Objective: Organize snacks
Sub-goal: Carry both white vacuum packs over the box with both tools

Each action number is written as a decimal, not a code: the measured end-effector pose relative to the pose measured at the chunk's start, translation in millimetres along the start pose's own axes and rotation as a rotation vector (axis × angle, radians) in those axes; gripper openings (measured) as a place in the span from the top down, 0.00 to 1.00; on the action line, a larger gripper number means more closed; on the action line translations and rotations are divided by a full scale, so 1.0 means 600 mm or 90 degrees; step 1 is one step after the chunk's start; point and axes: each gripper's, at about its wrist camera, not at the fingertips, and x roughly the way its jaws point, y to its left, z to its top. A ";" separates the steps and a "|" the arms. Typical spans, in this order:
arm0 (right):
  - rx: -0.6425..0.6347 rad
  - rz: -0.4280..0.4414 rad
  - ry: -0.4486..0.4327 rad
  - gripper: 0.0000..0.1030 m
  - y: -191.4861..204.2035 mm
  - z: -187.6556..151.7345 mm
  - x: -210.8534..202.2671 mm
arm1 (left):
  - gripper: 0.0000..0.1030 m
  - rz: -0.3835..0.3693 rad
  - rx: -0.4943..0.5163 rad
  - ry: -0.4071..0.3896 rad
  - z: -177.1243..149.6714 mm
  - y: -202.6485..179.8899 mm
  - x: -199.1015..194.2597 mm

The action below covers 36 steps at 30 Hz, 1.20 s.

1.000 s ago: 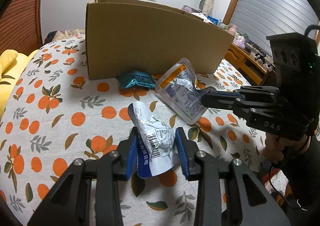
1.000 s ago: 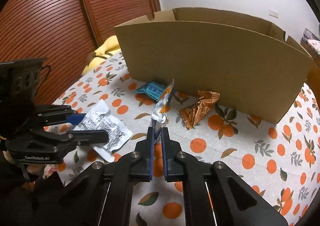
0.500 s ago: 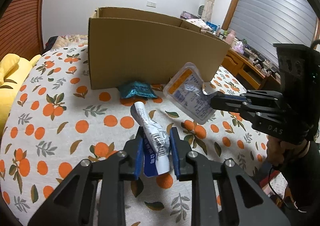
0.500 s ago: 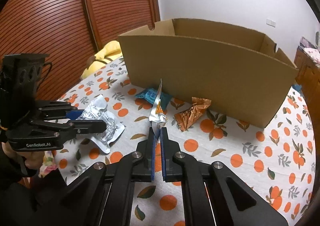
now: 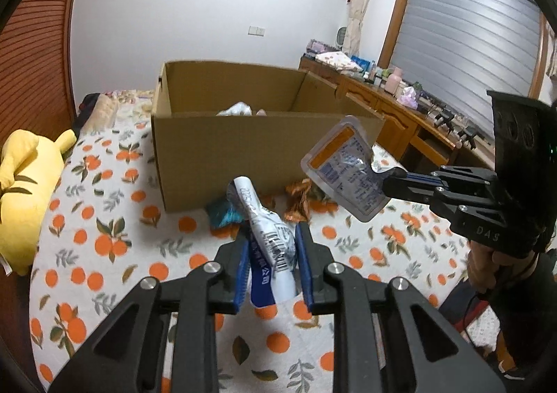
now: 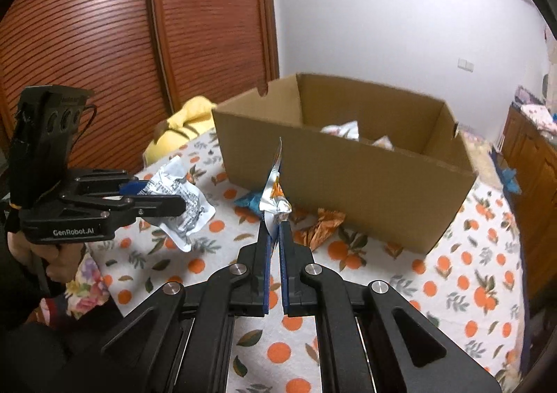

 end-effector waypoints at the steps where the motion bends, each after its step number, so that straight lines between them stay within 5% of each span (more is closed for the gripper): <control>1: -0.002 -0.002 -0.006 0.98 -0.001 0.005 -0.006 | 0.79 -0.003 0.001 -0.004 0.006 0.000 -0.004; 20: -0.041 -0.031 -0.055 0.98 -0.068 0.095 -0.031 | 0.79 0.019 0.056 -0.069 0.164 0.010 -0.008; 36: -0.039 -0.047 -0.030 0.98 -0.154 0.138 0.055 | 0.77 0.043 0.036 -0.037 0.227 0.073 0.111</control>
